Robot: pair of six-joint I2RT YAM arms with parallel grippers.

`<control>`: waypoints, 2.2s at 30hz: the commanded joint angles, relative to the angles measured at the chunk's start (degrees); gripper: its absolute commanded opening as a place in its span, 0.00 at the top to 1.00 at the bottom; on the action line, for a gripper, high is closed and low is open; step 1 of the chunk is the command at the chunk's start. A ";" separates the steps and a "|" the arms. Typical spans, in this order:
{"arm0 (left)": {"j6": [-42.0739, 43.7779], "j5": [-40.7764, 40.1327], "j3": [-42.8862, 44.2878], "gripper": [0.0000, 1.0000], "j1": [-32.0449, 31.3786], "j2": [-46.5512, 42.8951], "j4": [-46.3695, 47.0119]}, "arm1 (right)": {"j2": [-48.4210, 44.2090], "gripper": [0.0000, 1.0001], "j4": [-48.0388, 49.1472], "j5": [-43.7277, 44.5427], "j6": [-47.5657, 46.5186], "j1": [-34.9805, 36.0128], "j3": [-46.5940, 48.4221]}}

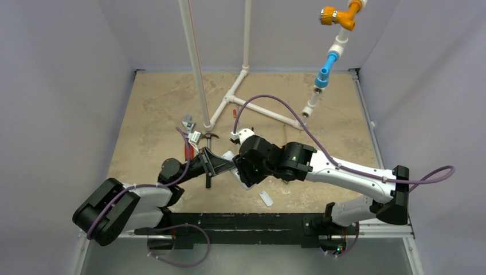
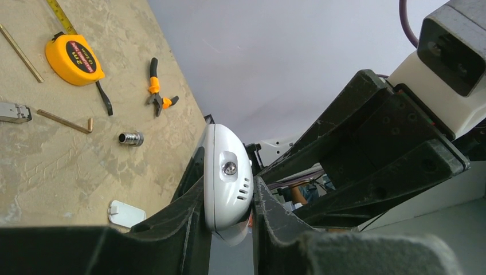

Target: Load the batteries into the remote control

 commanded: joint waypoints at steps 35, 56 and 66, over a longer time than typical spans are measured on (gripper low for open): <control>-0.20 0.89 -0.95 1.00 -1.19 -6.35 -5.69 | -22.02 0.51 25.31 -46.78 -68.34 -9.39 -23.44; 1.63 -0.24 -1.08 1.00 -1.29 -10.47 -10.56 | -17.60 0.66 25.54 -45.21 -71.42 -9.40 -25.71; 1.65 -0.66 -1.32 1.00 -1.36 -10.41 -10.23 | -15.70 0.75 25.99 -43.82 -71.42 -9.40 -25.59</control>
